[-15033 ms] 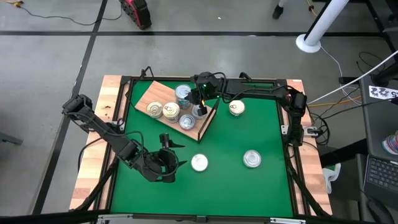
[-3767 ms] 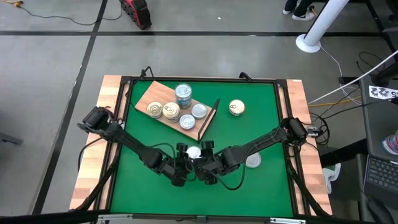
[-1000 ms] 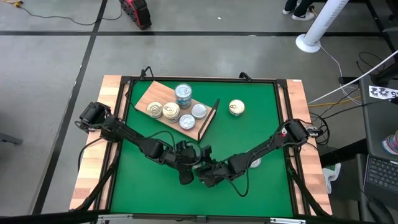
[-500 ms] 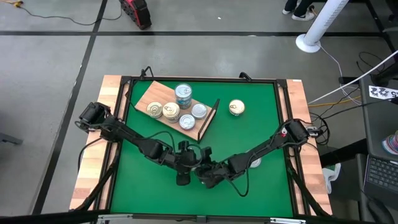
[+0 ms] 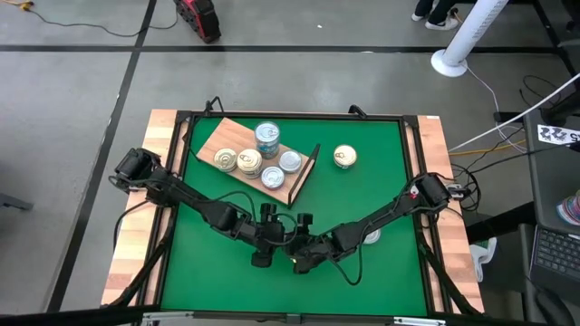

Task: Stack canned seafood by type on shelf
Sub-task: Put the green tuna can on the shelf

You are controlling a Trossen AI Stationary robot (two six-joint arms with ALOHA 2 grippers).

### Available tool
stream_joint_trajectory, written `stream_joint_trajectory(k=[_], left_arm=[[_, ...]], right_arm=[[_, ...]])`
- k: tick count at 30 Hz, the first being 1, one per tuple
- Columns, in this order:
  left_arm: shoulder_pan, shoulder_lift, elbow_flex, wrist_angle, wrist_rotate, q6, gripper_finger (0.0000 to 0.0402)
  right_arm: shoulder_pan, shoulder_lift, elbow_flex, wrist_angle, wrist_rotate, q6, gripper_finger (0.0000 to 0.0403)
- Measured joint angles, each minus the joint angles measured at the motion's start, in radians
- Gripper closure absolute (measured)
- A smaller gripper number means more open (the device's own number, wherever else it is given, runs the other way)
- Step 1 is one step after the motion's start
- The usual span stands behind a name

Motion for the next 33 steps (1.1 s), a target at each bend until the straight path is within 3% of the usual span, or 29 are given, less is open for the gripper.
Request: stream_joint_trajectory(k=[7,29,33], left_arm=[[0.000,-0.001,0.000,-0.005,0.001,0.049,0.0172],[-0.031,0.006,-0.005,-0.054,0.004,0.073,0.0174],[-0.031,0.006,-0.005,-0.054,0.002,0.077,0.0197]], right_arm=[[0.000,0.000,0.009,0.002,-0.011,0.074,0.0264],[0.001,0.001,0.012,0.014,-0.034,0.079,0.0263],[0.001,0.001,0.012,0.016,-0.033,0.079,0.0262]])
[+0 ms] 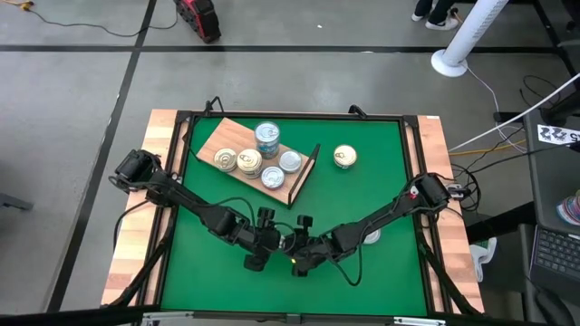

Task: Stack canned seafood by type on shelf
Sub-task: Put the green tuna can on the shelf

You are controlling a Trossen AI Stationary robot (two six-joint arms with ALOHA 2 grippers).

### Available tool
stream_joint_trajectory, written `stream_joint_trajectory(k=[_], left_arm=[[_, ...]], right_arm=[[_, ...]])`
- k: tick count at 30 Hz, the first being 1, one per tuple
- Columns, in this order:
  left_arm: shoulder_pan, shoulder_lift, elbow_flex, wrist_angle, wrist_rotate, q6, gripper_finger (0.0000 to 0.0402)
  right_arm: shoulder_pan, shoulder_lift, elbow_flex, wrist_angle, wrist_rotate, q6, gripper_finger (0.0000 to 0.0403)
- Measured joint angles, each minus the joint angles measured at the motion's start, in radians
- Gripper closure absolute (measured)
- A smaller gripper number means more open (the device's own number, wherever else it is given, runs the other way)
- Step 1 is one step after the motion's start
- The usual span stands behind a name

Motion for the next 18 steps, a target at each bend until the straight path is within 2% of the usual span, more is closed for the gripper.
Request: stream_joint_trajectory(k=[5,11,18], left_arm=[[0.000,0.000,0.000,-0.004,0.006,-0.001,0.0262],[0.000,0.000,0.000,-0.004,0.006,-0.006,0.0264],[0.000,0.000,0.001,-0.007,-0.013,-0.010,0.0264]], right_arm=[[-0.001,0.000,0.000,0.002,0.003,-0.007,0.0262],[-0.011,0.000,-0.001,0.004,-0.024,-0.006,0.0247],[-0.040,0.000,0.000,0.006,-0.058,-0.002,0.0195]])
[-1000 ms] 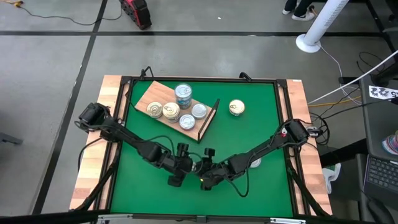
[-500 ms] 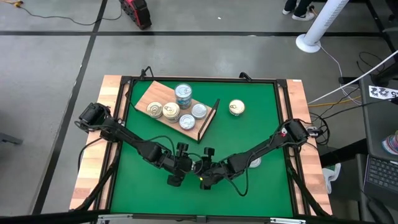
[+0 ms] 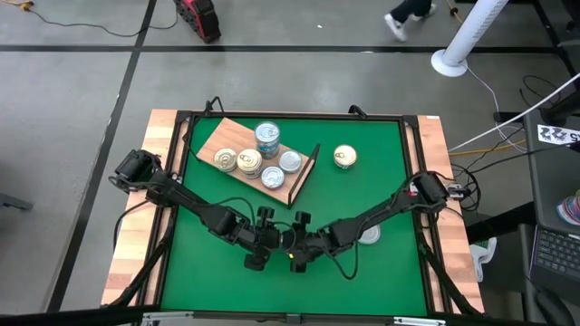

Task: Stack canned seafood by type on shelf
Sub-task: Put the green tuna can on the shelf

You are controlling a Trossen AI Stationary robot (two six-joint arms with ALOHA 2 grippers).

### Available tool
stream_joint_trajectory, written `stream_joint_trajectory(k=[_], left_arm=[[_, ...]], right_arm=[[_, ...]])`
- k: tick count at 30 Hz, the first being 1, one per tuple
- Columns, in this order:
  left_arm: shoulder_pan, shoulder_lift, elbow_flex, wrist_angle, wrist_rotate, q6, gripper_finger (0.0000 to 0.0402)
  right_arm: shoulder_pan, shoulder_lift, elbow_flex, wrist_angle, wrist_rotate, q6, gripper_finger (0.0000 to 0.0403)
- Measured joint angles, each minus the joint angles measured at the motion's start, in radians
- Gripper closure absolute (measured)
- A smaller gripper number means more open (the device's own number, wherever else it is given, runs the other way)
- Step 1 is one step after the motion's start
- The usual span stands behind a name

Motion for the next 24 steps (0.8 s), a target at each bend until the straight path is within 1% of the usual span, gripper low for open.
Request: stream_joint_trajectory(k=[2,5,7,12,14,19,24], left_arm=[[0.000,-0.001,0.000,-0.012,-0.001,-0.004,0.0264],[0.000,-0.019,0.001,-0.067,0.003,-0.051,0.0264],[-0.001,-0.035,0.002,-0.113,0.010,-0.087,0.0264],[-0.007,-0.096,0.002,-0.239,0.004,-0.154,0.0264],[-0.007,-0.128,0.002,-0.297,-0.001,-0.184,0.0264],[-0.008,-0.213,0.002,-0.521,-0.019,-0.295,0.0263],[-0.007,-0.302,0.002,-0.731,-0.073,-0.438,0.0263]], right_arm=[[-0.008,0.000,0.000,-0.013,-0.007,0.000,0.0181],[-0.015,-0.006,0.000,-0.044,-0.054,-0.002,0.0167],[-0.019,-0.021,0.000,-0.064,-0.083,-0.001,0.0163],[-0.019,-0.075,0.000,-0.120,-0.096,-0.009,0.0162],[-0.018,-0.101,0.000,-0.156,-0.089,-0.026,0.0162],[-0.020,-0.165,0.000,-0.231,-0.036,-0.045,0.0162],[-0.020,-0.202,0.000,-0.297,0.011,-0.056,0.0162]])
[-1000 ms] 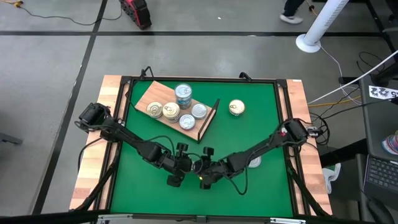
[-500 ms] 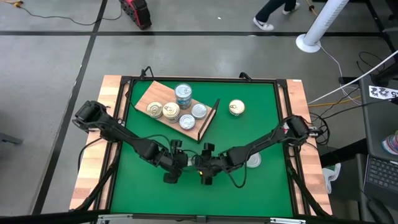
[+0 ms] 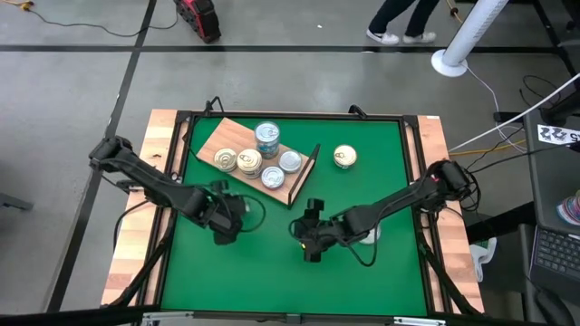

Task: Stack canned seafood by type on shelf
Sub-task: Put the green tuna can on the shelf

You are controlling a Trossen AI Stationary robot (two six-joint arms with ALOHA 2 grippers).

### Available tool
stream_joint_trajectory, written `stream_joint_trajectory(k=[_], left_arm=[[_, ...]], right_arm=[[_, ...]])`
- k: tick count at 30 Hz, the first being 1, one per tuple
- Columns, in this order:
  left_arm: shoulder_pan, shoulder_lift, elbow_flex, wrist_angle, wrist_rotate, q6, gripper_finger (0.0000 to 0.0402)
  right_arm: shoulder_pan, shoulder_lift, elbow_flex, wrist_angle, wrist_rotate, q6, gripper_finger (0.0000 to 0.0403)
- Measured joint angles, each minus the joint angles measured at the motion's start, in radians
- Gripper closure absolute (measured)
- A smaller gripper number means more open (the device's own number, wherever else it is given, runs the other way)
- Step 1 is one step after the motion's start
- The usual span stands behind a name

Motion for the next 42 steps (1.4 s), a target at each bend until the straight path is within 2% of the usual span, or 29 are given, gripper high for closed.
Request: stream_joint_trajectory(k=[5,9,15,20,26,30,37,42], left_arm=[[0.003,-0.070,0.000,-0.170,-0.080,-0.128,0.0262],[0.032,-0.104,0.000,-0.244,-0.173,-0.190,0.0263],[0.112,-0.109,0.006,-0.329,-0.253,-0.171,0.0262],[0.208,-0.108,0.007,-0.368,-0.372,-0.152,0.0261],[0.357,-0.108,0.008,-0.343,-0.521,-0.006,0.0260],[0.480,-0.108,0.008,-0.234,-0.529,0.182,0.0259],[0.689,-0.108,0.008,0.040,-0.509,0.514,0.0258],[0.826,-0.100,0.007,0.114,-0.376,0.587,0.0256]], right_arm=[[0.000,-0.015,0.000,-0.048,0.002,0.000,0.0162],[0.000,-0.016,0.000,-0.046,0.001,-0.001,0.0162],[0.000,-0.016,0.000,-0.048,-0.006,-0.001,0.0162],[0.000,-0.016,0.000,-0.050,-0.006,-0.024,0.0162],[0.000,-0.016,0.000,-0.049,-0.006,-0.027,0.0162],[0.000,-0.016,0.000,-0.049,-0.006,-0.027,0.0162],[0.000,-0.016,0.000,-0.049,-0.006,-0.027,0.0162],[0.000,-0.016,0.000,-0.048,-0.006,-0.027,0.0162]])
